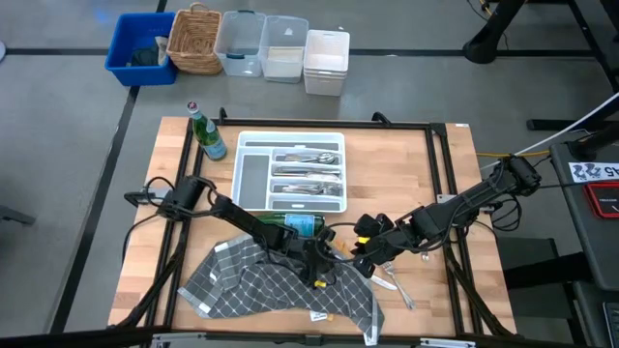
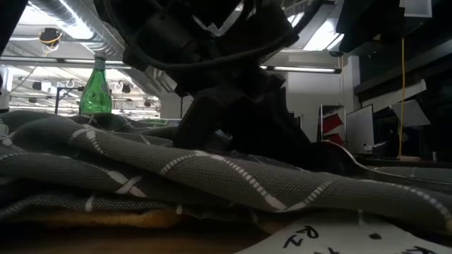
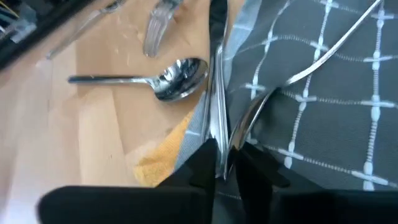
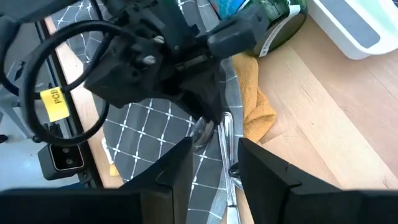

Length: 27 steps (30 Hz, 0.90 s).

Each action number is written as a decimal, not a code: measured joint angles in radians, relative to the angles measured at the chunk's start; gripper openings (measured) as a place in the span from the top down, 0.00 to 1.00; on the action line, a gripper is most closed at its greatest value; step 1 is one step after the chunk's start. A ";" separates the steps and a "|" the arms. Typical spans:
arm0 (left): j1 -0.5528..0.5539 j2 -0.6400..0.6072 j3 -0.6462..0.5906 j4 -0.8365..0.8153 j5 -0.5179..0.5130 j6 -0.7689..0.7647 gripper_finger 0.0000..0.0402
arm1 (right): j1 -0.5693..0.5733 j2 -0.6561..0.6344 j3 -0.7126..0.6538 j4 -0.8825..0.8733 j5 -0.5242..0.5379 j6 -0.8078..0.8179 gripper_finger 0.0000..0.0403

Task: Sort silverware
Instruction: Put the silver spoon into the silverware tray

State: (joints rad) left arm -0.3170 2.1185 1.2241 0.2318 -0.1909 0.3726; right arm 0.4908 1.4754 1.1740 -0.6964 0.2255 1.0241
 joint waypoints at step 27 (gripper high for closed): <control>0.021 -0.293 0.000 -0.278 -0.005 -0.145 0.99 | -0.009 -0.097 0.002 0.002 0.036 -0.011 0.68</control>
State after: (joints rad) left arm -0.2957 1.8259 1.2243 -0.0459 -0.1956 0.2280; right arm 0.4819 1.3784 1.1755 -0.6947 0.2619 1.0130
